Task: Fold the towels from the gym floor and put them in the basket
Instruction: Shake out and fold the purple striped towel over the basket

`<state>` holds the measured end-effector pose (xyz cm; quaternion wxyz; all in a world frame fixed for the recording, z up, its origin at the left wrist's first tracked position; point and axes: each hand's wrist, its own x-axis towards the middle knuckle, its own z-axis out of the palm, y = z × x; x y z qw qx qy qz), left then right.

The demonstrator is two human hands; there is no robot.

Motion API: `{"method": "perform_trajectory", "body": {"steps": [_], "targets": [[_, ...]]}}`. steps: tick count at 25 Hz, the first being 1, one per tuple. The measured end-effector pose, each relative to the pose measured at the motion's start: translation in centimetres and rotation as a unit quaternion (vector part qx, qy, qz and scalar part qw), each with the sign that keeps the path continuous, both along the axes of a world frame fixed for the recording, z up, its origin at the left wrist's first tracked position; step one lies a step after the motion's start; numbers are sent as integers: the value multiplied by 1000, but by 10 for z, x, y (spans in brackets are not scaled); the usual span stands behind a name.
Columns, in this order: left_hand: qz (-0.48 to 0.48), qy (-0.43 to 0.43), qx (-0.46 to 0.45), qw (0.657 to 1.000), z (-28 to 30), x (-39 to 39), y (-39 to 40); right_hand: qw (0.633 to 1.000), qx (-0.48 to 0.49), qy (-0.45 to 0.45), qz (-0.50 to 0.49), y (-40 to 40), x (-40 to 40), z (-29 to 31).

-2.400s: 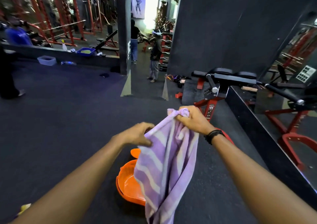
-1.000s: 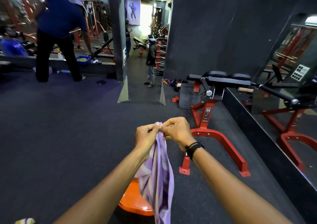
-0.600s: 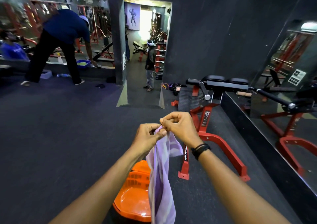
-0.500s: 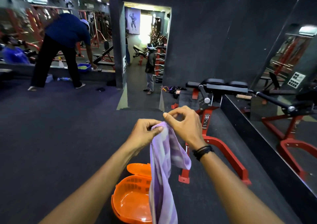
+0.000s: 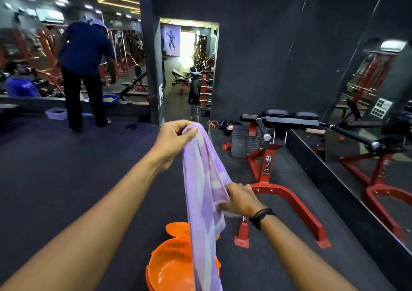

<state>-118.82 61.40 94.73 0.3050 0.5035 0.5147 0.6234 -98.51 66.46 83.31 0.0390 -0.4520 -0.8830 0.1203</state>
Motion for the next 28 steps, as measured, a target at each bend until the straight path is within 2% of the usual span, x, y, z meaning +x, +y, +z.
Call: {"method": "perform_trajectory", "body": {"steps": [2,3,4,6,8,9,10,12,13,15,17,20,23,25,28], "targets": [[41,-35,29,998,16,-17,4,996,23,-80,-31,1,11,-10],[65,-30,40,997,22,-27,6,993,84,-66,-43,6,18,-8],[92,-20,46,994,25,-39,9,981,190,-23,-45,16,25,-2],[154,-12,43,987,23,-69,17,925,365,87,-58,39,37,26],[223,-4,29,975,16,-101,23,887,426,169,-64,59,44,69],[253,3,21,967,12,-115,24,886,417,190,-70,67,47,90],[276,8,15,961,8,-124,25,900,373,215,-65,72,48,110],[295,20,7,955,0,-132,23,934,223,280,-8,78,50,138],[302,20,3,953,-6,-134,21,936,158,316,6,77,51,146],[339,1,-16,941,-22,-138,15,915,89,392,-10,78,54,151],[349,8,-30,937,-25,-134,9,917,14,399,-9,71,48,140],[214,133,23,967,0,-94,8,930,-60,362,36,45,11,99],[92,220,63,969,37,-52,5,922,-85,362,111,19,-33,86],[30,256,66,964,49,-42,3,900,-82,397,158,12,-52,95],[10,256,63,965,54,-44,-1,869,-45,468,157,6,-65,100]]}}
